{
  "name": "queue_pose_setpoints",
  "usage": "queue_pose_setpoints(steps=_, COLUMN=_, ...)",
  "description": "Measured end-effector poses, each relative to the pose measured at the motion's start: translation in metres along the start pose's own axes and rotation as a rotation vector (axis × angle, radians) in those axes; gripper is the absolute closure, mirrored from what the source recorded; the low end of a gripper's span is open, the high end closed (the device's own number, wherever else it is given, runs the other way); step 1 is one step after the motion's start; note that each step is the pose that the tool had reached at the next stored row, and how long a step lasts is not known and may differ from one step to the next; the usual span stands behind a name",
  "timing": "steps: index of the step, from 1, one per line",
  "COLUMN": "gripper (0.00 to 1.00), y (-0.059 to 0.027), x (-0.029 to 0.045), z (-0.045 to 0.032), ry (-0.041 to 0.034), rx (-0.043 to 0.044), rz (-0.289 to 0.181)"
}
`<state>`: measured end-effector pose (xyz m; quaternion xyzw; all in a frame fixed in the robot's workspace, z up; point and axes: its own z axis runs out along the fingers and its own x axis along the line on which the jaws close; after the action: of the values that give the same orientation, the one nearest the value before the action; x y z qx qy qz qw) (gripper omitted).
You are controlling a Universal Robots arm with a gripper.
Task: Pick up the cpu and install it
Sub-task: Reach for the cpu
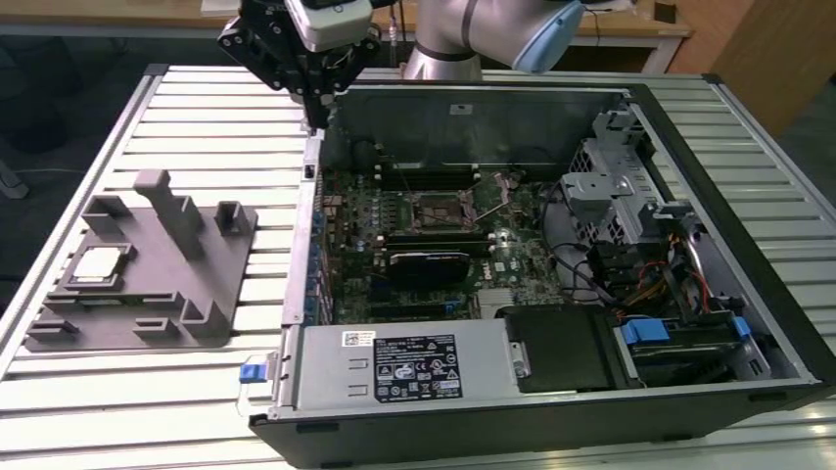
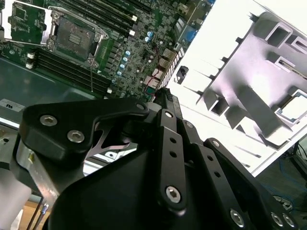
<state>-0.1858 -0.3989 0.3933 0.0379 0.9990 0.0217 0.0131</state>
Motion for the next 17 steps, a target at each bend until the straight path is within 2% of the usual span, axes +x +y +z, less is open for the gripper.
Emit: queue_pose_setpoints(steps=17, gripper=0.89, y=-0.0008, x=0.0100, z=-0.0003, ry=0.0000, rx=0.0000, rz=0.000)
